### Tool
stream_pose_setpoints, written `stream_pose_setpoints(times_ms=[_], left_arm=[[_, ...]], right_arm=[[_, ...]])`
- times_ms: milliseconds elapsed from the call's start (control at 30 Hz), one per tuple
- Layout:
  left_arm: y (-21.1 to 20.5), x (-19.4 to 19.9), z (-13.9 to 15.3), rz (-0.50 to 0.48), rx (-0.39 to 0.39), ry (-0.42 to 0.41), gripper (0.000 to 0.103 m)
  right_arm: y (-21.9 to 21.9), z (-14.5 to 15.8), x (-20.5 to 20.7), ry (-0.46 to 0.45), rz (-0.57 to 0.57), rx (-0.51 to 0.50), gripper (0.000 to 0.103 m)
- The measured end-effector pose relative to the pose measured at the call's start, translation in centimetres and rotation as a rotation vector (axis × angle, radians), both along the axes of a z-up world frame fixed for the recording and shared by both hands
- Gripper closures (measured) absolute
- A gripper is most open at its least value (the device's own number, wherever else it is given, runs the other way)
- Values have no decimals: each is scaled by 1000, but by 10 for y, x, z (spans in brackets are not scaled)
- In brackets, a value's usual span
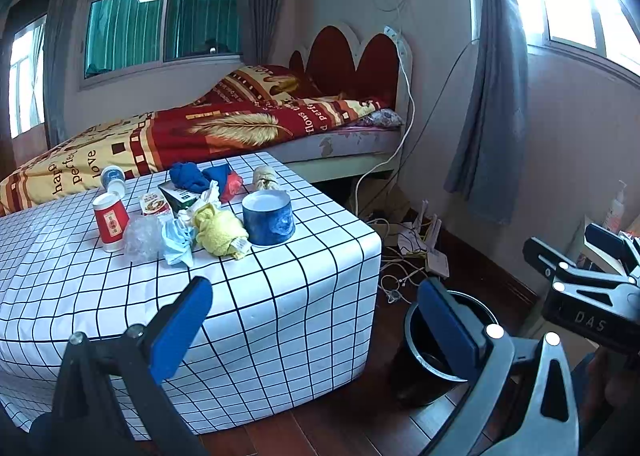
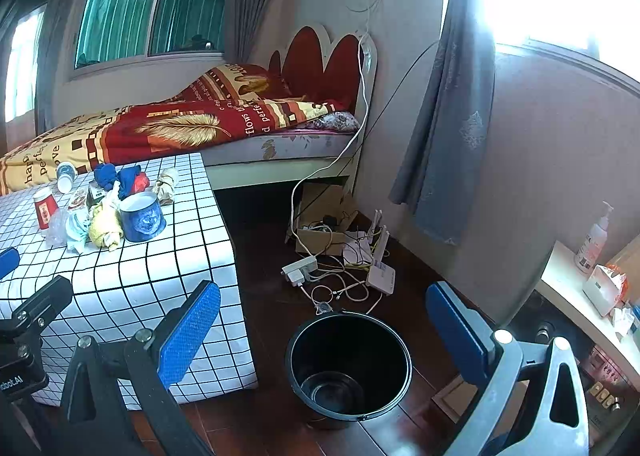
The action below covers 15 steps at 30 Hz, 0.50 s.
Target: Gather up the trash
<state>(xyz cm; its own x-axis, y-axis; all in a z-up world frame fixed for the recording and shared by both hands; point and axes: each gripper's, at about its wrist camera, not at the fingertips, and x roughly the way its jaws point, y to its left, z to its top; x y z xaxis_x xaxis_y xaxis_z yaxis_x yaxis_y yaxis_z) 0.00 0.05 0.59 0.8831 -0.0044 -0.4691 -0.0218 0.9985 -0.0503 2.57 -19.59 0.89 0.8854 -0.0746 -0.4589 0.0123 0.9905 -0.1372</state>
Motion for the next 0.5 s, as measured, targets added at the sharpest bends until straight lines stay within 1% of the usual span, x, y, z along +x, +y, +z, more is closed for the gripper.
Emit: stream_pose_setpoints(times_ms=[500], left_arm=[[3, 3, -1, -1, -3, 0, 0]], right_arm=[[0, 0, 0, -1, -1, -1, 0]])
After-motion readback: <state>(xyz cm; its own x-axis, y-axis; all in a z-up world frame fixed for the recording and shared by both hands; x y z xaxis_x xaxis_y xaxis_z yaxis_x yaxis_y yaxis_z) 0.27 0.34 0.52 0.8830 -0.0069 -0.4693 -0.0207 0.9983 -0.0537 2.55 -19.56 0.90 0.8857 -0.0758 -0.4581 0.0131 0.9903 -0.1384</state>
